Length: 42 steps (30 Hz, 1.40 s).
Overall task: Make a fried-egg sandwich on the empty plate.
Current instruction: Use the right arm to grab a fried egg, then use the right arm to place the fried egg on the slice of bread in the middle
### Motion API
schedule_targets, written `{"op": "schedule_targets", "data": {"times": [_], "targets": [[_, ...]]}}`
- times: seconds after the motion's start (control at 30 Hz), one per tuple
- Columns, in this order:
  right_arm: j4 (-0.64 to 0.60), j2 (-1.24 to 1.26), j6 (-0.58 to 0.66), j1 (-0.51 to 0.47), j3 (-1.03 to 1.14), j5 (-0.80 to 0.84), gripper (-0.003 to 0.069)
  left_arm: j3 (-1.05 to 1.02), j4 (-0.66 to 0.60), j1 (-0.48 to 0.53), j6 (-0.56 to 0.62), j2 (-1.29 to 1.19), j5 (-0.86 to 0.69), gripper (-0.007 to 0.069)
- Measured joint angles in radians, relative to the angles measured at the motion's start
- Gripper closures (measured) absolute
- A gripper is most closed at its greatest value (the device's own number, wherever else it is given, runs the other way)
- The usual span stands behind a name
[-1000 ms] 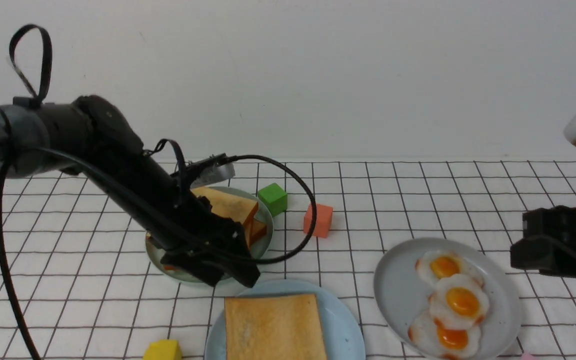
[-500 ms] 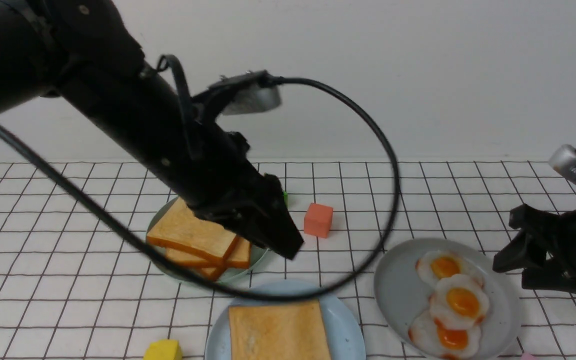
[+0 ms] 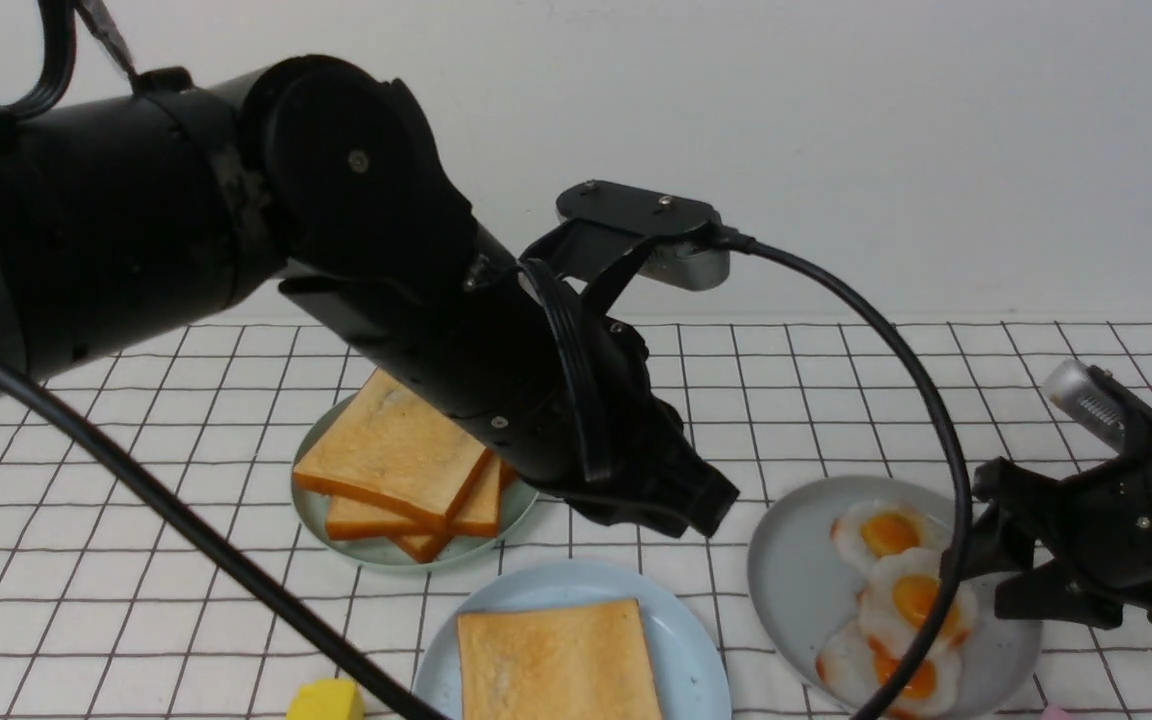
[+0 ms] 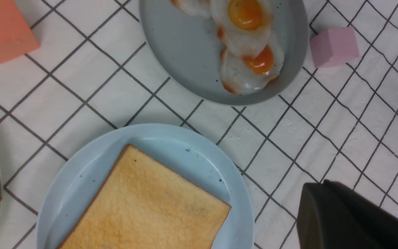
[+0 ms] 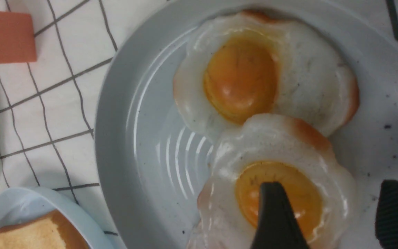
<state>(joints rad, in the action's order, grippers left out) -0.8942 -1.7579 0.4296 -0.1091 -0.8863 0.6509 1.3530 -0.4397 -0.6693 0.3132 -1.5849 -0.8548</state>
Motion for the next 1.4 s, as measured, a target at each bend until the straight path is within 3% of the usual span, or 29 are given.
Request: {"op": "schedule_targets", "data": {"times": [0.17,0.33,0.4,0.43,0.47,0.7,0.9,1.1,1.2,1.27,1.4], "targets": [[-0.028,-0.047,0.016,-0.001,-0.006,-0.004,0.0259,0.0,0.01,0.0,0.0,0.0,-0.017,0.0638],[-0.059,-0.055,0.057,-0.001,-0.006,-0.004,0.0357,0.0,0.019,0.0,-0.004,0.0,-0.024,0.0638],[-0.061,-0.055,0.066,-0.001,-0.006,-0.007,0.0508,0.0,0.025,0.0,-0.007,0.0,-0.028,0.0638],[-0.06,-0.055,0.066,-0.001,-0.006,-0.007,0.052,0.0,0.026,0.0,-0.007,0.0,-0.03,0.0638],[-0.06,-0.054,0.067,-0.001,-0.006,-0.002,0.0596,0.0,0.026,0.0,-0.007,0.0,-0.033,0.0638],[-0.035,-0.007,0.071,-0.001,-0.006,0.001,0.0599,0.0,0.065,0.0,-0.049,0.004,-0.046,0.0638],[-0.061,0.12,0.107,0.012,-0.006,0.071,0.0599,-0.006,0.258,0.001,-0.237,0.072,-0.131,0.0638],[-0.202,0.184,0.206,0.169,-0.006,0.128,0.0599,-0.129,0.35,0.001,-0.391,0.207,-0.154,0.0638],[-0.313,0.159,0.272,0.34,-0.009,0.117,0.0599,-0.247,0.369,0.001,-0.474,0.313,-0.132,0.0638],[-0.339,0.116,0.307,0.431,-0.026,0.09,0.0599,-0.301,0.389,0.001,-0.515,0.367,-0.116,0.0638],[-0.356,0.029,0.319,0.522,-0.052,0.035,0.0594,-0.356,0.445,0.001,-0.603,0.433,-0.097,0.0638]]}}
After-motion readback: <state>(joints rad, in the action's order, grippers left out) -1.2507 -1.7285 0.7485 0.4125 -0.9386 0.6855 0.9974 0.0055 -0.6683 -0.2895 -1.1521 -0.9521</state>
